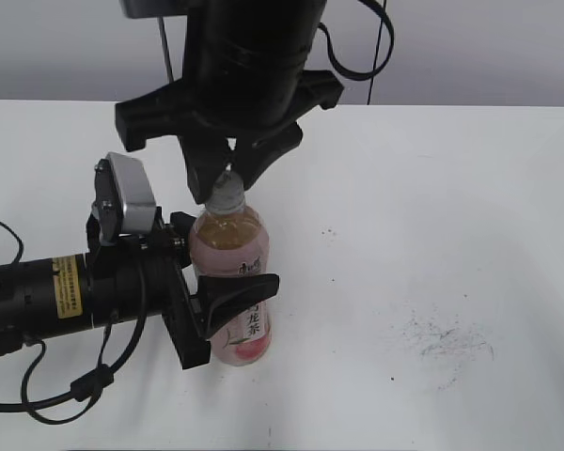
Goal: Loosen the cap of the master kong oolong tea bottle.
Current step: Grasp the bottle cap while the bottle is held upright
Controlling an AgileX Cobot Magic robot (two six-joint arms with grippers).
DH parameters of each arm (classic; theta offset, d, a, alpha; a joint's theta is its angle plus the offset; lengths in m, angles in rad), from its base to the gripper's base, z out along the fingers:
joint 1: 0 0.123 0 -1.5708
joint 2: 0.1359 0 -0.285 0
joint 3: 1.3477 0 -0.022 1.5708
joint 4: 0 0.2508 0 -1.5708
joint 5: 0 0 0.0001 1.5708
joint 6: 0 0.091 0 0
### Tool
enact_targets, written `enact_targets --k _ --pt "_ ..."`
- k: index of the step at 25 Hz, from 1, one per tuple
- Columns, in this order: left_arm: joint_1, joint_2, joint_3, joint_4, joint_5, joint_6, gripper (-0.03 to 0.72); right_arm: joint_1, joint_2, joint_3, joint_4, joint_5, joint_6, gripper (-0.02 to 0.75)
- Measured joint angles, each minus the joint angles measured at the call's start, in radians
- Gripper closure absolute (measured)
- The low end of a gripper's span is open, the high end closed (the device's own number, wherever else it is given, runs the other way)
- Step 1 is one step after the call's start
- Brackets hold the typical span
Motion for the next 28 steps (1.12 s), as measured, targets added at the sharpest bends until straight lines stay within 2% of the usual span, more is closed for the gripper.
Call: enact_targets --k 3,9,20,28 --pt "0.000 0.000 0.000 0.000 0.000 0.000 0.261 0.000 0.000 0.000 0.004 0.000 -0.069 0.456" --pt "0.000 0.000 0.000 0.001 0.000 0.000 0.261 0.000 0.000 0.000 0.010 0.000 -0.418 0.456" --pt "0.000 0.000 0.000 0.001 0.000 0.000 0.261 0.000 -0.001 0.000 0.022 0.003 -1.295 0.459" --pt "0.000 0.000 0.000 0.001 0.000 0.000 0.261 0.000 -0.001 0.000 0.041 0.016 -2.120 0.459"
